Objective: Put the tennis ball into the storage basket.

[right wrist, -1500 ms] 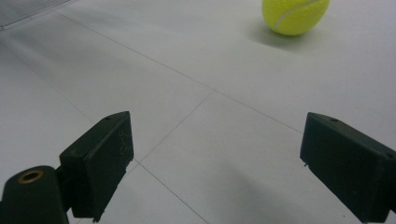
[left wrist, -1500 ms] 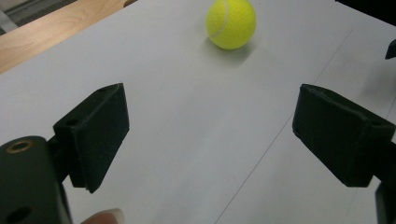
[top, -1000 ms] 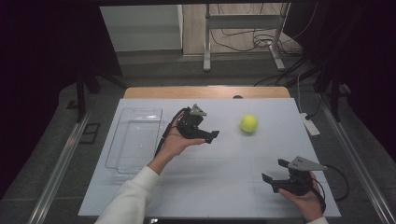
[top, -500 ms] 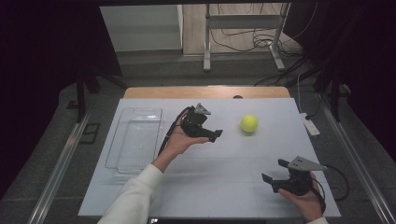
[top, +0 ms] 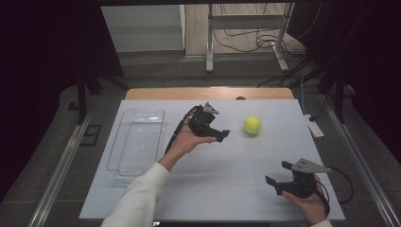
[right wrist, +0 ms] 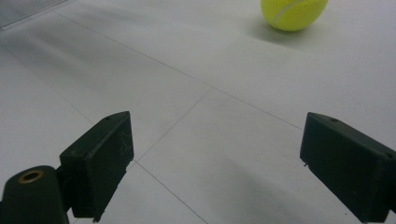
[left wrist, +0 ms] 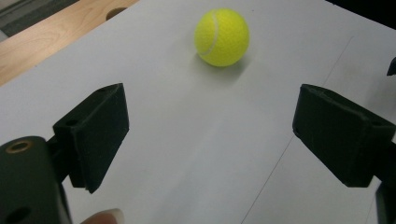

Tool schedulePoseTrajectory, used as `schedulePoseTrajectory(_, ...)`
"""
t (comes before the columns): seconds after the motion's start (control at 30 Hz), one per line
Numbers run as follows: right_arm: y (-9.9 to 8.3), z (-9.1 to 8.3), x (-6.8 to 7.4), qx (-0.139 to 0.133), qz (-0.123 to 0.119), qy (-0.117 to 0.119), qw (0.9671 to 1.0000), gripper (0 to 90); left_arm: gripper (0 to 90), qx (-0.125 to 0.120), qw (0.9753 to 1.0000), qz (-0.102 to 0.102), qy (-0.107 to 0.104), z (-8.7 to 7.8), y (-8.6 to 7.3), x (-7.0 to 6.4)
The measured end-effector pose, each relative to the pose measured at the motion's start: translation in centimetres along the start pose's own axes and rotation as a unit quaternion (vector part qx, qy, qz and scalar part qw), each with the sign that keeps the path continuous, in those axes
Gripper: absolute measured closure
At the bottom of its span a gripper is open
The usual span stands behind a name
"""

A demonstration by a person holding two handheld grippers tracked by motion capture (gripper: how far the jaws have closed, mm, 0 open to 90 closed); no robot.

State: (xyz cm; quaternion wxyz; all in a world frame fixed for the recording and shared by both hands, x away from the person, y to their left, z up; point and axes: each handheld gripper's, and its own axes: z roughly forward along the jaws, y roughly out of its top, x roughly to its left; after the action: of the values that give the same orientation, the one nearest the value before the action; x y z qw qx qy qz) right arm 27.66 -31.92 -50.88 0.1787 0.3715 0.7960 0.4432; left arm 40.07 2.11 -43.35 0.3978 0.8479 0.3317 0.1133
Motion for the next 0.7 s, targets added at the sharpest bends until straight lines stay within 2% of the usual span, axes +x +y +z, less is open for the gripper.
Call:
schedulePoseTrajectory(0.2,0.0,0.0,0.0,-0.001,0.001,0.001,1.0000,9.9,12.1,0.004,1.0000,0.006,-0.003,0.5,0.4,-0.3)
schedulePoseTrajectory(0.7,0.0,0.0,-0.1,-0.001,0.002,0.003,1.0000,9.9,12.0,0.012,0.9999,0.006,-0.007,1.7,1.0,-0.2)
